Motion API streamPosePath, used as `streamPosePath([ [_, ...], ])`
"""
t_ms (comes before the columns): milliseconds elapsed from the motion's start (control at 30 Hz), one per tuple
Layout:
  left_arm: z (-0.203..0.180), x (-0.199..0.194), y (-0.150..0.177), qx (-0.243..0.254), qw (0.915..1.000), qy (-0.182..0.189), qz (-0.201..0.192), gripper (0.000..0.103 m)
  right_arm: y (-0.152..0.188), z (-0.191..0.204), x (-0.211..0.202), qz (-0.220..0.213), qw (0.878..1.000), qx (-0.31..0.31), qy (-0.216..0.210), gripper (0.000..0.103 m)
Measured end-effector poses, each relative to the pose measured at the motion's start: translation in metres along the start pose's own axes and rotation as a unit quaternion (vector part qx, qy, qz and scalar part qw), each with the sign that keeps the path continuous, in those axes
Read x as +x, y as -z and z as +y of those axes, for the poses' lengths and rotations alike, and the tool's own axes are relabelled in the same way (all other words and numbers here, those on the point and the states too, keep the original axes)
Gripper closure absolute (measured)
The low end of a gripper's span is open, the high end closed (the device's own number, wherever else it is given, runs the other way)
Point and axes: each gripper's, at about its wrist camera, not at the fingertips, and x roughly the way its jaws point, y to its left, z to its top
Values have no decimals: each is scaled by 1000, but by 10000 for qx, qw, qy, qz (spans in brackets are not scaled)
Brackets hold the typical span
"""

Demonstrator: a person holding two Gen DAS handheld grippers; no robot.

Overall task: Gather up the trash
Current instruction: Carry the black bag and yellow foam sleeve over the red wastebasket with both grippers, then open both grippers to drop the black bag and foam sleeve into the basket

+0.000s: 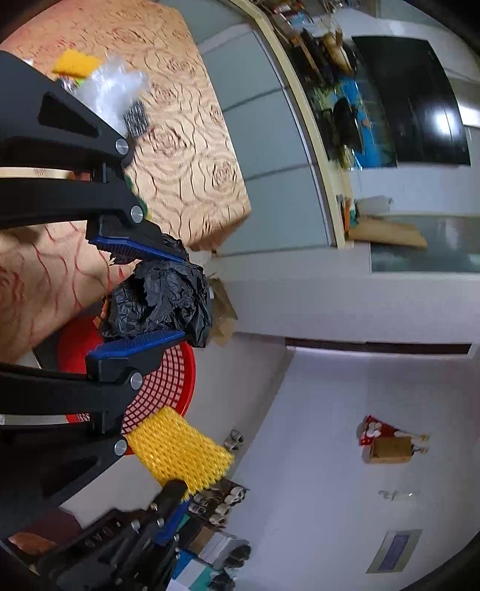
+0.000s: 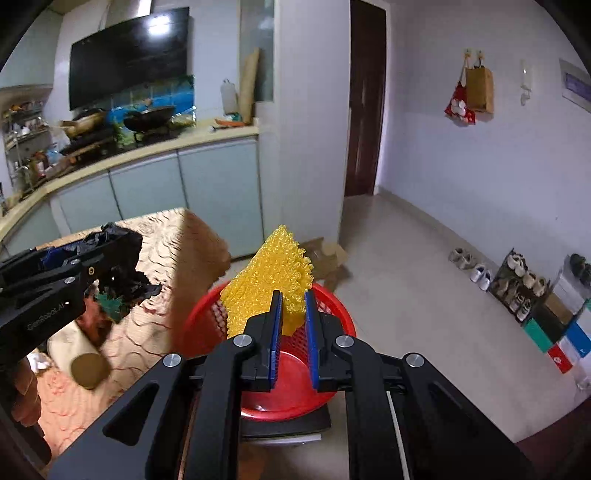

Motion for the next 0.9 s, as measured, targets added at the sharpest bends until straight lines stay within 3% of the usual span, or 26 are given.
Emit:
streamPosePath([
  [367, -38, 65, 3, 193, 9962, 591, 602, 66, 12, -11, 51, 487, 9985, 160, 202, 90],
  [533, -46, 73, 4, 271, 9954, 702, 587, 60, 14, -15, 61, 565, 9980, 210, 207, 90],
  [767, -45, 78, 8, 217, 9959, 680, 556, 43, 19, -20, 71, 669, 9973, 287, 52, 88],
  [900, -45, 79, 8, 221, 9960, 670, 557, 38, 19, -21, 73, 693, 9971, 297, -20, 82],
])
